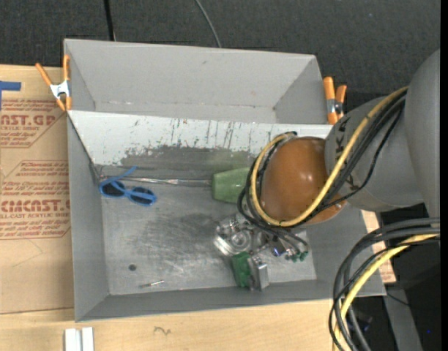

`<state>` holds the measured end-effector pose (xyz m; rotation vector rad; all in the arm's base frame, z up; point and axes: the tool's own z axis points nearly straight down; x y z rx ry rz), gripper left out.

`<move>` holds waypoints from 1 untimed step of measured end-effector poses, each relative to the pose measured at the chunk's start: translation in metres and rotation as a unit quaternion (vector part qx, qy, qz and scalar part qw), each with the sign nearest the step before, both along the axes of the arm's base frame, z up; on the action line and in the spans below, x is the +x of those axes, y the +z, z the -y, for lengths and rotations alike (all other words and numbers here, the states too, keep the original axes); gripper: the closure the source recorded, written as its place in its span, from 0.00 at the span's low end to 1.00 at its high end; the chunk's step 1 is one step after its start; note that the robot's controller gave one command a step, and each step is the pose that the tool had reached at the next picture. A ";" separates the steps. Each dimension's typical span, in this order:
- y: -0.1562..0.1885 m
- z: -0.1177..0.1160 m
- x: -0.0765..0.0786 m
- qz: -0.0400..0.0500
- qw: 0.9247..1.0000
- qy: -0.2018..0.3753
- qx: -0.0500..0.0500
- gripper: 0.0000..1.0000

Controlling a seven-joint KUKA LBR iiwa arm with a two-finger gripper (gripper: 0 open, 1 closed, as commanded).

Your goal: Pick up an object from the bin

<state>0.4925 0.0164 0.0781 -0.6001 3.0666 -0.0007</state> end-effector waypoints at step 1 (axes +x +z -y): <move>0.001 0.001 -0.003 -0.007 1.000 0.001 -0.002 1.00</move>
Offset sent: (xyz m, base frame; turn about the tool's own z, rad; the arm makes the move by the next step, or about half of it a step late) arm 0.0000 0.0000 0.0000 0.0000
